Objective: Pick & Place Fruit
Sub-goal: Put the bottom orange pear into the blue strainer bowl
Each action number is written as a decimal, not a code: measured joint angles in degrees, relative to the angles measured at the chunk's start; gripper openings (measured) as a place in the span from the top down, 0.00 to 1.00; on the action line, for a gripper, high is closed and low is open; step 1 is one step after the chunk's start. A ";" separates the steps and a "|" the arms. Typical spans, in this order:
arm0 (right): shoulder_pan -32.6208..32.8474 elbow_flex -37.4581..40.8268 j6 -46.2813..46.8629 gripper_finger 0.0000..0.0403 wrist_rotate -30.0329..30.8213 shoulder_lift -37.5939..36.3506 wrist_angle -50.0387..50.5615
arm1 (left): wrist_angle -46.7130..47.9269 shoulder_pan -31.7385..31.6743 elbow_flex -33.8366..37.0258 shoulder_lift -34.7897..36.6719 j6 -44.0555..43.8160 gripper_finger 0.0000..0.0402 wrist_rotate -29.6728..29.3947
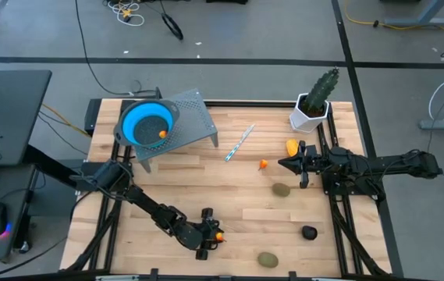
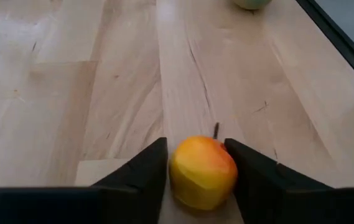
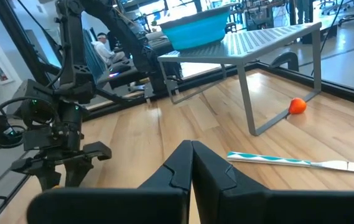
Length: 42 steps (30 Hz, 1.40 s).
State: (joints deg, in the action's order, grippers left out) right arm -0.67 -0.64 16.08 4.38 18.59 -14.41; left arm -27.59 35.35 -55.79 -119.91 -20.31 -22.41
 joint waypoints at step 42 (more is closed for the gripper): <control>0.00 0.03 0.01 0.97 -0.02 -0.01 0.00 | 36.38 -5.36 0.09 33.35 12.43 0.68 -32.84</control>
State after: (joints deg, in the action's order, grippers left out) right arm -0.67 -0.61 16.09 4.36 18.58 -14.41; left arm 8.79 29.99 -55.70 -86.56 -7.88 -55.25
